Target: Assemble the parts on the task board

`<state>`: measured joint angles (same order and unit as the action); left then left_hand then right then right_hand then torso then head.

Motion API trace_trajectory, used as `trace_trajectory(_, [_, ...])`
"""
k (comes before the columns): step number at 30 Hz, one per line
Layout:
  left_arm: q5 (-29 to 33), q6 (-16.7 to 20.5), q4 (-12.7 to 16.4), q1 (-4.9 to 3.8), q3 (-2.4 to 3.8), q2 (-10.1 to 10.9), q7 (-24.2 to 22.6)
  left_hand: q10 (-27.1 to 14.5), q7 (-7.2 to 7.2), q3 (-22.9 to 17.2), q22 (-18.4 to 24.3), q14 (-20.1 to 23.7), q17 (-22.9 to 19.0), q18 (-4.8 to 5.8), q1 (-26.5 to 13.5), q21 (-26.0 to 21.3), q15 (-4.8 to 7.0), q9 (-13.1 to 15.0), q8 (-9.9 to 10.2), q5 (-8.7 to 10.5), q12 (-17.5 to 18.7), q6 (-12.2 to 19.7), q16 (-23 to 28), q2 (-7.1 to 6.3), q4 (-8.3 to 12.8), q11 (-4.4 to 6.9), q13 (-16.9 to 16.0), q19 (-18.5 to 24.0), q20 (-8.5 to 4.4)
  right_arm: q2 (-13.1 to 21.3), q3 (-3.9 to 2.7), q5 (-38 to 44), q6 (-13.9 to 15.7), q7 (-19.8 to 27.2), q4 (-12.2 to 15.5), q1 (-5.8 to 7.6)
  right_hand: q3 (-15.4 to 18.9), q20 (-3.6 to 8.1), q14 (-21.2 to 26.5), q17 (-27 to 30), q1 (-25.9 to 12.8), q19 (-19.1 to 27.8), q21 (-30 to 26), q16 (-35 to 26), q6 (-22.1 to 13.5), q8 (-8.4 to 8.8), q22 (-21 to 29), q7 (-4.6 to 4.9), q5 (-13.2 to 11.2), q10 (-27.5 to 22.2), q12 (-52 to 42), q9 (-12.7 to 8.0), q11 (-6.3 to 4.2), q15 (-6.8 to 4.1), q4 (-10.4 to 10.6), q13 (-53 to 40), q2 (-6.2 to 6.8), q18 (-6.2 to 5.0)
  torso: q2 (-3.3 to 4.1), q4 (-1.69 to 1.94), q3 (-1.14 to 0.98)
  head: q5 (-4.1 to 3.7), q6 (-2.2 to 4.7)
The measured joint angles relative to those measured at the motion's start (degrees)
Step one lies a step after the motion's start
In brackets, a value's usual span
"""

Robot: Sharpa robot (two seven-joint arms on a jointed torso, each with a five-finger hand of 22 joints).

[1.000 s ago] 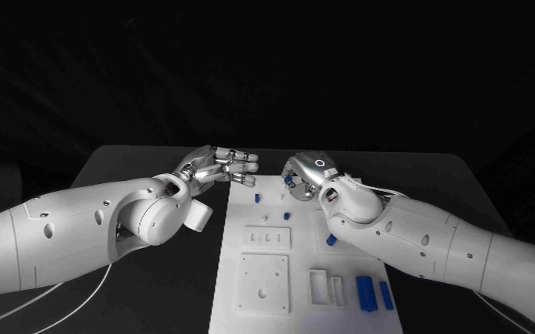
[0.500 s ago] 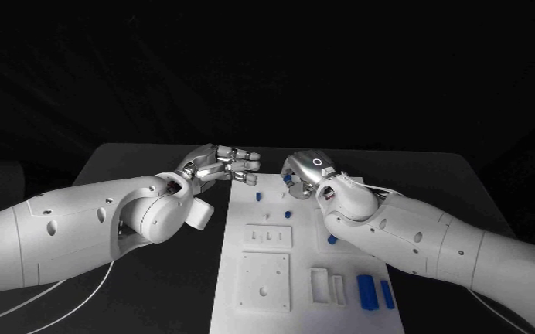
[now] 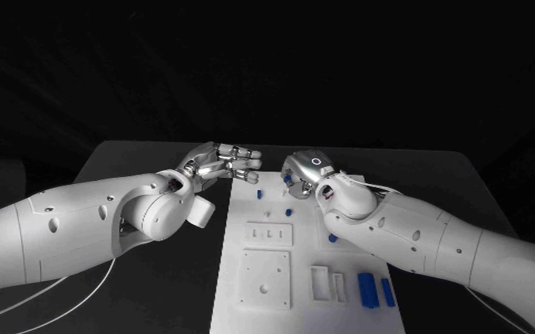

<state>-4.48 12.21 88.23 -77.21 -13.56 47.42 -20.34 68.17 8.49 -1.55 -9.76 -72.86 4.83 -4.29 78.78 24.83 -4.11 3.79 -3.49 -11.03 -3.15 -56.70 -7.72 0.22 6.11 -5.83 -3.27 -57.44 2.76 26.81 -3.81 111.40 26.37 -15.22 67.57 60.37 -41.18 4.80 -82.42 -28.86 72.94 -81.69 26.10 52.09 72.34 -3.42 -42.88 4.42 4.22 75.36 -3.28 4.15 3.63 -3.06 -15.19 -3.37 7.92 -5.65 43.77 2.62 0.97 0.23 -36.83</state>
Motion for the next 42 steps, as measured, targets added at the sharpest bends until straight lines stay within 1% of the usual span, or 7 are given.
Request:
trace_trajectory(11, [0.0,0.01,0.2,0.0,0.06,0.03,0.01,0.0,0.0,0.31,0.54,0.0,-0.06,0.0,0.0,0.0,0.0,0.0,0.0,0.0,0.0,0.0,0.0,0.0,0.31,0.0,0.0,0.0,0.0,-0.67,0.05,-0.01,-0.25,0.26,-0.83,0.06,0.16,0.0,0.0,0.01,0.14,0.01,-0.54,-0.22,0.0,0.0,-0.34,0.0,0.33,-0.1,0.02,0.0,-0.09,0.0,-0.15,0.0,-0.15,0.26,0.07,0.02,0.06,0.14,-0.09])
trace_trajectory(21, [0.0,0.01,0.25,0.0,0.09,-0.01,-0.02,0.0,0.0,0.31,0.53,0.0,-0.05,0.0,0.0,0.0,0.0,0.0,0.0,0.0,0.0,0.0,0.0,0.0,0.31,0.0,0.0,0.0,0.0,-1.11,0.2,-0.01,-0.44,0.54,-1.65,0.05,0.23,-0.01,0.0,0.01,-0.1,0.01,-0.83,-0.46,-0.02,0.0,-0.68,0.01,0.33,-0.21,0.29,-0.04,-0.21,0.0,-0.22,0.0,-0.39,-0.38,0.05,-0.01,0.09,0.14,-0.2])
trace_trajectory(27, [0.0,0.01,0.24,0.0,0.09,-0.08,-0.03,0.0,0.0,0.31,0.53,0.0,-0.05,0.0,0.0,0.0,0.0,0.0,0.0,0.0,0.0,0.0,0.0,0.0,0.31,0.0,0.0,0.0,0.0,-1.18,0.33,-0.01,-0.62,0.72,-1.84,0.12,1.23,-0.01,0.0,0.01,-0.1,0.01,-1.41,-0.69,-0.63,0.0,-1.31,0.62,0.33,-0.3,0.23,-0.04,-0.3,0.0,-0.45,0.0,-0.39,-0.39,0.04,-0.01,0.12,0.11,-0.16])
trace_trajectory(31, [0.0,0.01,0.2,0.0,0.09,-0.12,-0.03,0.0,0.0,0.31,0.53,0.0,-0.05,0.0,0.0,0.0,0.0,0.0,0.0,0.0,0.0,0.0,0.0,0.0,0.31,0.0,0.0,0.0,0.0,-1.18,0.48,-0.13,-0.65,0.83,-1.9,0.14,1.86,-0.61,-0.27,0.01,-0.07,-0.59,-1.64,-0.68,-4.87,-0.01,-1.6,1.56,-0.12,-3.18,-0.65,-0.46,-0.33,0.83,-0.67,-0.23,-0.37,-0.58,0.04,-0.01,0.1,0.12,-0.23])
trace_trajectory(35, [0.0,0.01,0.14,0.0,0.09,-0.13,-0.03,0.0,0.21,0.31,0.72,0.0,-0.05,0.0,0.0,0.29,0.0,0.0,0.0,0.0,0.0,0.21,0.0,0.0,0.31,0.0,0.0,0.0,0.0,-0.91,0.64,-0.64,-0.51,1.01,-1.55,-0.03,7.16,-1.89,-0.07,0.14,0.36,-1.25,-2.85,-0.68,-10.33,-0.01,-0.85,1.48,-1.34,-10.86,-0.16,-0.58,1.47,1.77,-0.71,-0.12,2.67,-1.87,0.03,-0.07,0.07,0.23,-0.27])
trace_trajectory(39, [0.0,0.01,0.08,-0.01,0.09,-0.13,-0.02,0.0,0.21,0.31,0.72,0.0,-0.05,0.01,0.0,0.41,0.0,0.0,0.0,0.0,0.0,0.21,0.0,0.0,0.31,0.0,0.0,0.0,0.0,-0.16,0.65,-1.23,0.04,1.19,-0.6,-0.04,15.87,-2.98,-0.09,0.73,3.51,-2.34,-5.43,-1.12,-12.41,-0.22,1.7,0.72,-1.34,-16.06,-0.25,-0.56,2.69,2.56,-0.02,0.01,2.88,-2.28,-0.01,-0.14,0.03,0.29,-0.33])
trace_trajectory(42, [0.0,0.02,0.05,-0.01,0.09,-0.13,-0.02,-0.22,0.21,0.31,0.72,0.0,-0.05,0.0,0.0,0.41,0.0,0.0,0.0,0.0,0.0,0.21,0.0,0.0,0.31,-0.21,0.0,0.0,0.0,0.89,0.65,-1.62,0.6,1.29,0.7,-0.03,18.44,-2.99,-0.12,1.01,4.98,-2.35,-6.73,-1.12,-12.51,-0.22,3.06,0.61,-1.34,-17.34,-0.25,-0.56,3.03,2.82,1.2,0.01,3.47,-2.28,-0.03,-0.2,0.0,0.3,-0.35])
